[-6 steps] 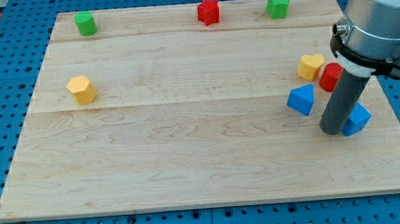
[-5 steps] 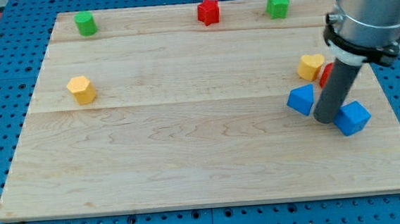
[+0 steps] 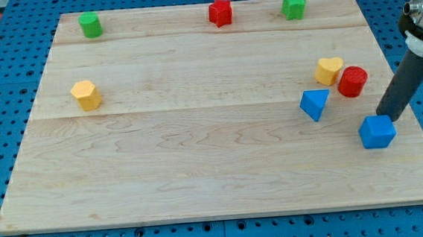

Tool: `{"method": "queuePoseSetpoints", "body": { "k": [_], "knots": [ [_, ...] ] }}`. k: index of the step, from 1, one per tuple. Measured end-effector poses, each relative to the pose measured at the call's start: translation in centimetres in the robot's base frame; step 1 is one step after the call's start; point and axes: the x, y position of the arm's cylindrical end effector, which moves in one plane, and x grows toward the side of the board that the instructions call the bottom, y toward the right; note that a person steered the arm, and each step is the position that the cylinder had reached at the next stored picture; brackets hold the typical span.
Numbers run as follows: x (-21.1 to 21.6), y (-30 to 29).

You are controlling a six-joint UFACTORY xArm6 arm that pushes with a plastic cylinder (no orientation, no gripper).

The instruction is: Move the blue cube vertically below the red circle

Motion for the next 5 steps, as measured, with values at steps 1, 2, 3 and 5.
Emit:
{"method": "queuePoseSetpoints", "body": {
  "k": [1, 2, 3, 5],
  "knots": [
    [1.5, -0.4],
    [1.8, -0.4],
    [1.9, -1.0],
    [1.7, -0.5]
  ]
}}
